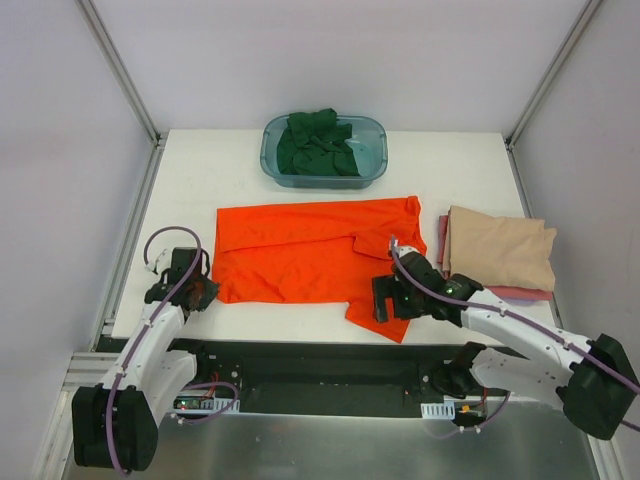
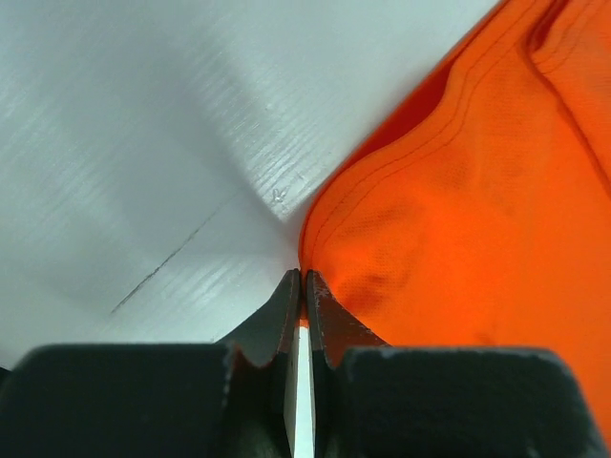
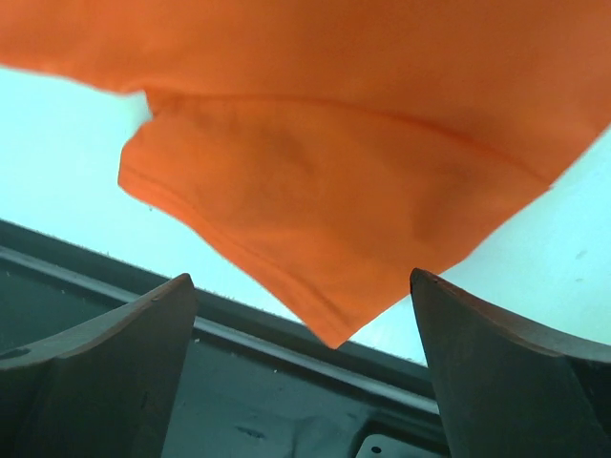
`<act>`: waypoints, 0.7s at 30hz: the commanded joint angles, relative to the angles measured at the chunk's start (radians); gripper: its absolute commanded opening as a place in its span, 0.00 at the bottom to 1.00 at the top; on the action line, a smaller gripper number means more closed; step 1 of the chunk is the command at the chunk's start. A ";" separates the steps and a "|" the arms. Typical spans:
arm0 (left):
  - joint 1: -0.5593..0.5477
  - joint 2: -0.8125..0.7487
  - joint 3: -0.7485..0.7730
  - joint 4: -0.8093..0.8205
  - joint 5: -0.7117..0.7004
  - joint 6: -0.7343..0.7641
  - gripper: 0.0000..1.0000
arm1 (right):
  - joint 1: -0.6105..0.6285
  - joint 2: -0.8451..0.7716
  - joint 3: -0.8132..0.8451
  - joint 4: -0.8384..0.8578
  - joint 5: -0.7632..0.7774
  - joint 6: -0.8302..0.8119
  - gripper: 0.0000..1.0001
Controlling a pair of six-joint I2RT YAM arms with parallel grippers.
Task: Fold and stack the t-shirts
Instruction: Grap the side of the flattened tshirt closest away from the robot with both arms
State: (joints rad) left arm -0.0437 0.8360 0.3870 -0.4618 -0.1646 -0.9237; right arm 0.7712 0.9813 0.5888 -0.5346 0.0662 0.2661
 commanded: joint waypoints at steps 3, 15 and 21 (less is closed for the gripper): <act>0.010 -0.054 0.013 -0.018 0.011 0.036 0.00 | 0.167 0.075 0.013 -0.044 0.017 0.105 0.91; 0.010 -0.037 0.013 -0.020 0.000 0.042 0.00 | 0.240 0.122 0.006 -0.127 0.026 0.157 0.67; 0.010 -0.038 0.023 -0.018 -0.006 0.043 0.00 | 0.241 0.181 -0.006 -0.123 0.029 0.180 0.59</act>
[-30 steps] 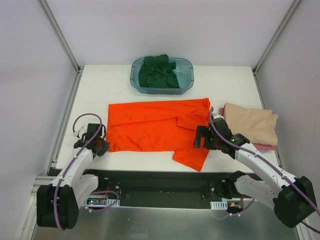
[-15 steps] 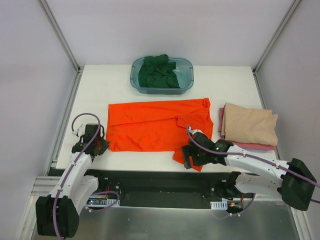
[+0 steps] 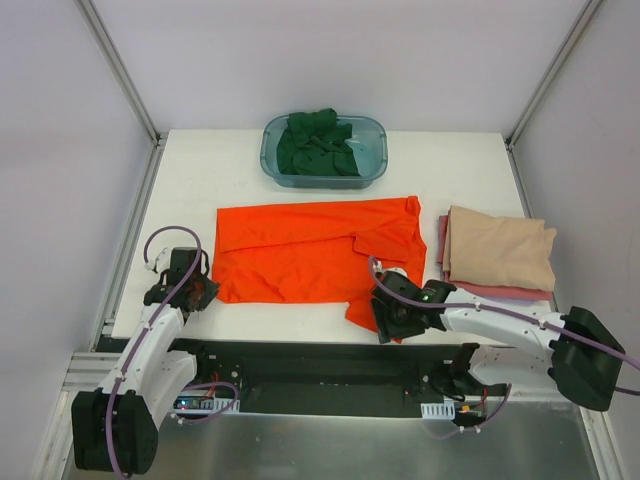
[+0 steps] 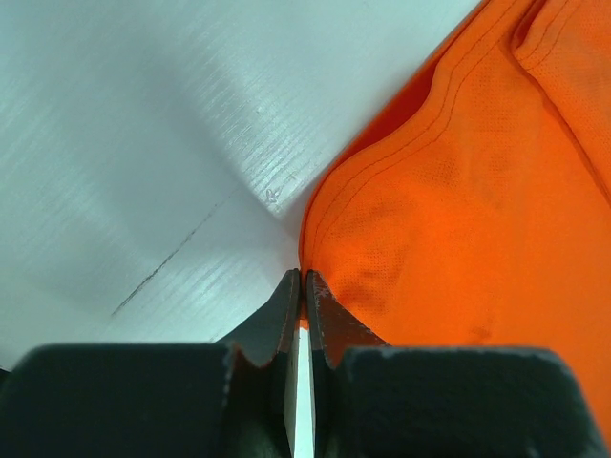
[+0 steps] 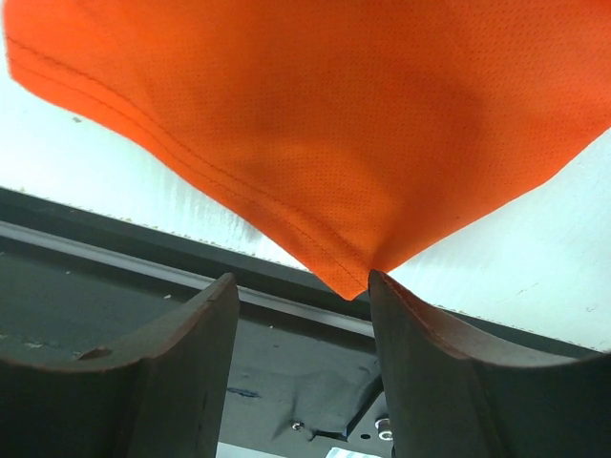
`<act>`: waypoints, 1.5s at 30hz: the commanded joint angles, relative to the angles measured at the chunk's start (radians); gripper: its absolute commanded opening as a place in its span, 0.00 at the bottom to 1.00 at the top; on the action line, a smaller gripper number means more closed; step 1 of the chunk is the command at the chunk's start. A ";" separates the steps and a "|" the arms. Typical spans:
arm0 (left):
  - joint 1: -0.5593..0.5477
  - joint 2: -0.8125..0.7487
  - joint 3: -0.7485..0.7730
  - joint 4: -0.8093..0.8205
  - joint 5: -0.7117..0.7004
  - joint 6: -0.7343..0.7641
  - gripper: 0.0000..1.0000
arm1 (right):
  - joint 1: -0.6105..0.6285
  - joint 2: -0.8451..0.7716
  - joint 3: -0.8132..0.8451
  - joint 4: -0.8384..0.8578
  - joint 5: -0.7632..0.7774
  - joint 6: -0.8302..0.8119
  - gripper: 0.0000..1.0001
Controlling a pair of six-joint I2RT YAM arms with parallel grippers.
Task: Fold and stack the t-shirts
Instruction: Grap the side of the flattened tshirt closest away from the robot with both arms
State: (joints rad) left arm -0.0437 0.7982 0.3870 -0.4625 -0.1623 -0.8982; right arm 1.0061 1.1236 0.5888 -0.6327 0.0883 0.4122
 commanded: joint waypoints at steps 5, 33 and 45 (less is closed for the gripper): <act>0.011 0.002 0.021 -0.018 -0.016 0.015 0.00 | 0.005 0.097 0.005 -0.025 0.054 0.045 0.55; 0.010 0.073 0.162 -0.007 -0.034 -0.034 0.00 | -0.276 0.071 0.298 -0.033 0.087 -0.145 0.00; 0.010 0.240 0.286 0.030 -0.100 -0.064 0.00 | -0.463 0.237 0.494 0.051 0.016 -0.248 0.00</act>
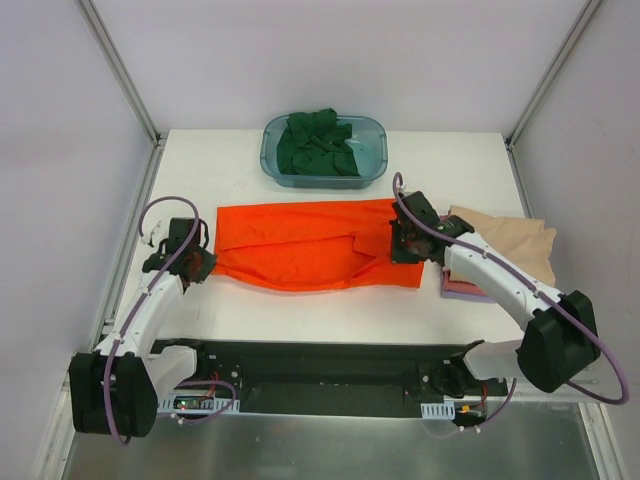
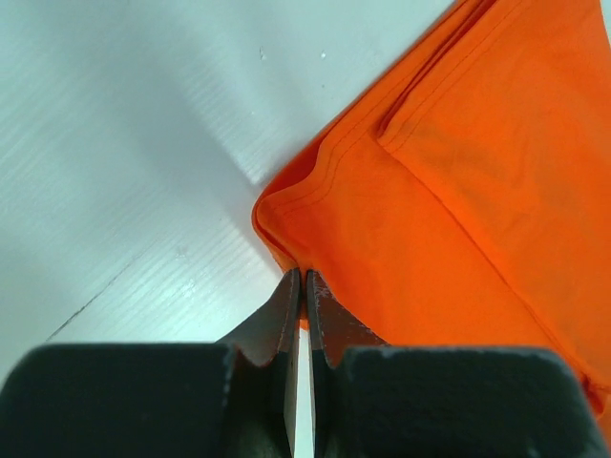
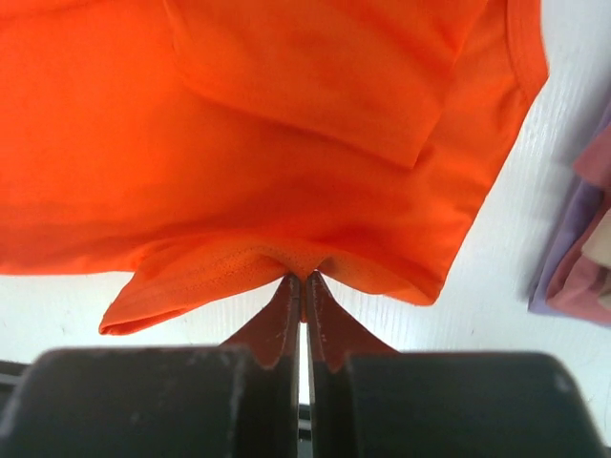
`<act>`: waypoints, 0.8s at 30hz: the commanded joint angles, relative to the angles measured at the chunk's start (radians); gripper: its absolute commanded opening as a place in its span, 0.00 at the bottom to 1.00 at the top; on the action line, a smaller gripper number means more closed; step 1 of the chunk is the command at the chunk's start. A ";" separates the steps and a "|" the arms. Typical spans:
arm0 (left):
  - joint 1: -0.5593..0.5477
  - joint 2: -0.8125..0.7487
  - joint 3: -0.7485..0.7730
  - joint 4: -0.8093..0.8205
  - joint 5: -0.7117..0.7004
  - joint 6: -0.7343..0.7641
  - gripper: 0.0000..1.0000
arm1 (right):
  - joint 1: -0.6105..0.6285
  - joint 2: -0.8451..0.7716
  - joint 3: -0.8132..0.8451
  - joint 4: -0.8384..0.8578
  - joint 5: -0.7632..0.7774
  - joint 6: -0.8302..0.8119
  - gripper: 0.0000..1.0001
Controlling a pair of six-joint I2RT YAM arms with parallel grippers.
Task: Fold and stack the t-shirts
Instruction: Grap the side of the flattened tshirt closest away from the robot with both arms, then fold the other side of the tshirt into a rectangle
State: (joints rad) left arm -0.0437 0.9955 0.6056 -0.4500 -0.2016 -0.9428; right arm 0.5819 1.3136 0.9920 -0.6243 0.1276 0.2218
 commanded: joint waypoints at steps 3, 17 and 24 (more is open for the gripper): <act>0.010 0.087 0.095 0.025 -0.065 -0.021 0.00 | -0.080 0.108 0.148 0.046 -0.051 -0.078 0.00; 0.015 0.299 0.235 0.071 -0.082 -0.002 0.00 | -0.172 0.341 0.364 0.029 -0.045 -0.170 0.00; 0.021 0.391 0.279 0.076 -0.082 0.004 0.00 | -0.200 0.430 0.427 0.029 -0.046 -0.190 0.02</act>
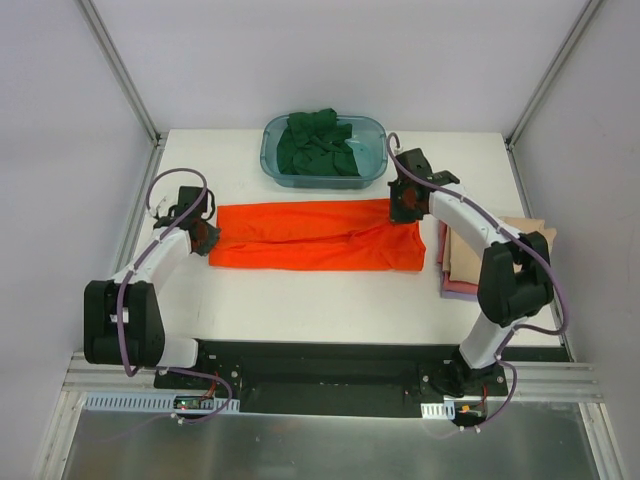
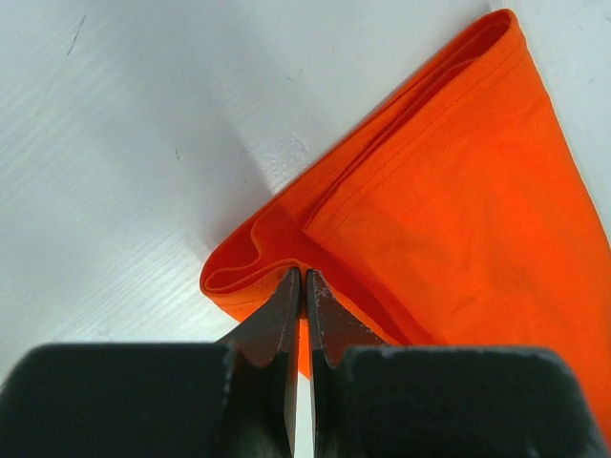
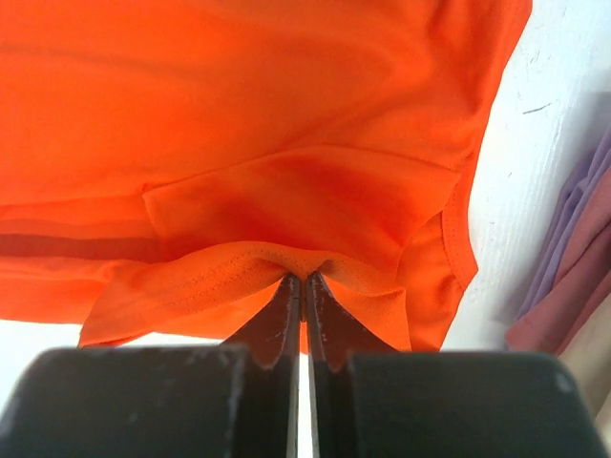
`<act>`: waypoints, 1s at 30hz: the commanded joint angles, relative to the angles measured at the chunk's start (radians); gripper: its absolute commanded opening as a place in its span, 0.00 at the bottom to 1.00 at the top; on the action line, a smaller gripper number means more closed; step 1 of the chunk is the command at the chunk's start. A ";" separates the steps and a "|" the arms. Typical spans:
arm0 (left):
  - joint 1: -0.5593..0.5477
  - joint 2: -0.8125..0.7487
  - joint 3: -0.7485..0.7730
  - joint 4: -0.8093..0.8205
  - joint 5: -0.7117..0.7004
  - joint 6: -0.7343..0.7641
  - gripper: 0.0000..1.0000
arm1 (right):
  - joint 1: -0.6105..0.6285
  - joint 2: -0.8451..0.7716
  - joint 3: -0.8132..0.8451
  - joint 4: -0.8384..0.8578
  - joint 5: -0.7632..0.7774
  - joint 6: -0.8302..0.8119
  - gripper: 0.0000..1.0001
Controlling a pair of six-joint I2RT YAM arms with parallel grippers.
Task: Fold and stack the t-shirts
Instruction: Fold the other side of the tshirt into a rectangle, then rotate the tshirt 45 degrees
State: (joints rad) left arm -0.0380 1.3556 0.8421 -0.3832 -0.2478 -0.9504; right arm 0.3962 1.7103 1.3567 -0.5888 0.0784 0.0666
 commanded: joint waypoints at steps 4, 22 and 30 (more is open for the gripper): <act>0.020 0.080 0.061 0.010 -0.053 0.015 0.00 | -0.022 0.086 0.096 0.009 0.017 -0.034 0.05; 0.021 0.086 0.178 0.024 0.177 0.162 0.99 | -0.027 -0.105 -0.095 0.147 -0.027 0.053 0.96; -0.031 0.416 0.397 0.055 0.476 0.274 0.99 | 0.035 -0.163 -0.306 0.303 -0.256 0.162 0.96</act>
State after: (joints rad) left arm -0.0360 1.6363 1.1606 -0.3393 0.0463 -0.7506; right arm 0.4023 1.5269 1.0740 -0.3855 -0.0578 0.1631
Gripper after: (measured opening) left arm 0.990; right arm 0.960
